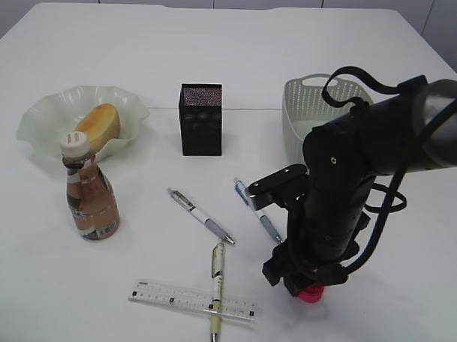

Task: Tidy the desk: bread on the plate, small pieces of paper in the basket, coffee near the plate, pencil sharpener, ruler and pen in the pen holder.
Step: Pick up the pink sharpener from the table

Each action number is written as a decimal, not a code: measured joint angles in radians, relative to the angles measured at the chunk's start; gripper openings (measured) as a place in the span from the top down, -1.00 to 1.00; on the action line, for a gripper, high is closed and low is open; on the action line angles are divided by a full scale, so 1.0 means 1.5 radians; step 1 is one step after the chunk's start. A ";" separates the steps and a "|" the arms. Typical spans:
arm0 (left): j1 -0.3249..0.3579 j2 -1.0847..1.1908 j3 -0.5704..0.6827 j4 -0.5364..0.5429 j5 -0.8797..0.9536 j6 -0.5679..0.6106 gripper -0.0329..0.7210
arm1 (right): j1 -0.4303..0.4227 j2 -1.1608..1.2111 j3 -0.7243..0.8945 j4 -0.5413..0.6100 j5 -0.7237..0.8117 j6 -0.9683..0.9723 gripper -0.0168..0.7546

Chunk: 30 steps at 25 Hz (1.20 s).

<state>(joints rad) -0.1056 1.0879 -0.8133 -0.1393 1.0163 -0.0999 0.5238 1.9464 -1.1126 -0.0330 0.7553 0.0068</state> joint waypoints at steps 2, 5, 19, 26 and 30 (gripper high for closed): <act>0.000 0.000 0.000 0.000 0.000 0.000 -0.46 | 0.000 0.002 0.000 0.000 0.000 -0.005 -0.17; 0.000 0.000 0.000 0.000 0.000 0.000 -0.45 | 0.000 0.002 0.000 0.000 0.000 -0.005 -0.09; 0.000 0.000 0.000 0.000 0.000 0.000 -0.44 | 0.000 0.002 0.000 -0.001 -0.003 -0.005 0.12; 0.000 0.000 0.000 0.000 0.000 0.001 -0.44 | 0.000 0.004 -0.035 -0.001 0.016 -0.005 0.12; 0.000 0.000 0.000 -0.001 0.000 0.001 -0.44 | 0.000 0.004 -0.093 -0.001 0.032 -0.005 0.12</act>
<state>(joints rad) -0.1056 1.0879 -0.8133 -0.1411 1.0170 -0.0984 0.5238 1.9531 -1.2517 -0.0348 0.8032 0.0000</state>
